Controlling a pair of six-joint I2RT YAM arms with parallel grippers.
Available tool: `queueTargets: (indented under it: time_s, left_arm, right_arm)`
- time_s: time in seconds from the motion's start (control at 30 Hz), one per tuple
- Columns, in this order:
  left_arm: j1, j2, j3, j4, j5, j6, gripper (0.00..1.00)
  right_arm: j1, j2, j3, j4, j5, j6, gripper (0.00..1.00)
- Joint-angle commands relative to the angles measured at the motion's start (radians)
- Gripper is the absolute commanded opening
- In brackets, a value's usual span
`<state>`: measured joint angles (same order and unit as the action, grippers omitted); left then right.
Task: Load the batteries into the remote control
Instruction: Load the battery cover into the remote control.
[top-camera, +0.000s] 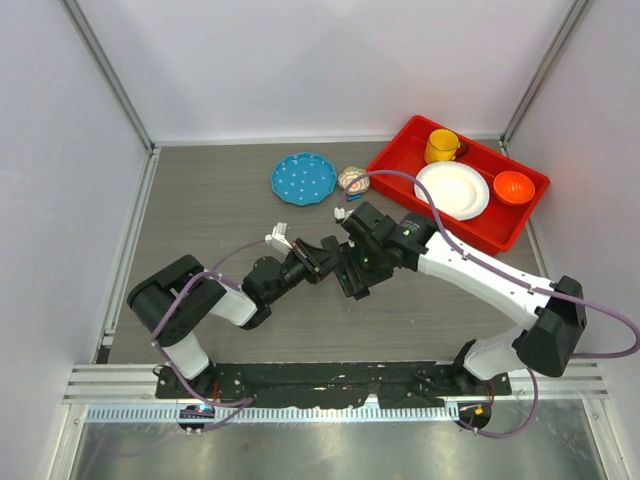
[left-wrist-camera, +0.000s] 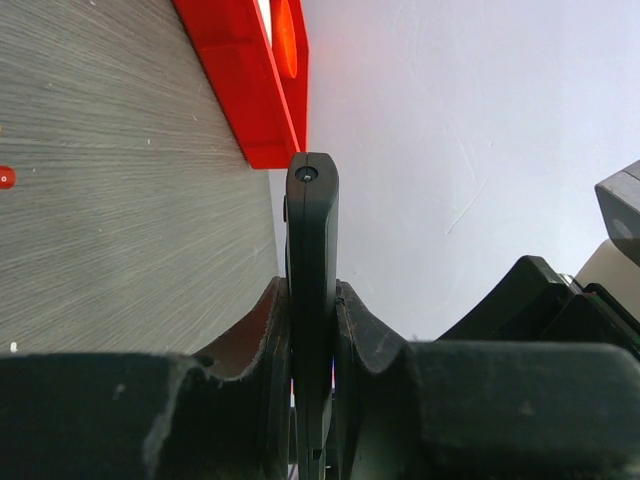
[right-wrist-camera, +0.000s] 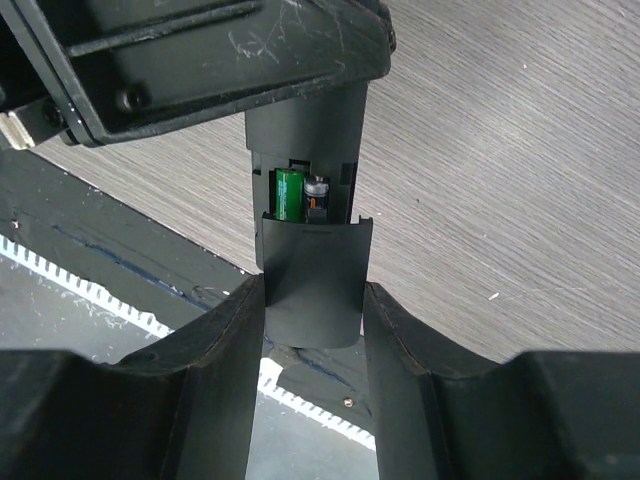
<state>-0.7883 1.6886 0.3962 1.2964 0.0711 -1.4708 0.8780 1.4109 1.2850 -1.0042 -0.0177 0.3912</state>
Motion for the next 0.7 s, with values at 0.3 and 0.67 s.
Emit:
queueTargets:
  time_s: [0.3, 0.67]
  left_arm:
    - [-0.006, 0.005, 0.015, 0.25, -0.013, -0.011, 0.0]
    - [-0.006, 0.009, 0.018, 0.25, -0.01, -0.011, 0.0]
  right_arm:
    - [0.012, 0.039, 0.039, 0.055, 0.015, -0.002, 0.13]
    - [0.012, 0.043, 0.027, 0.072, 0.015, 0.006, 0.13]
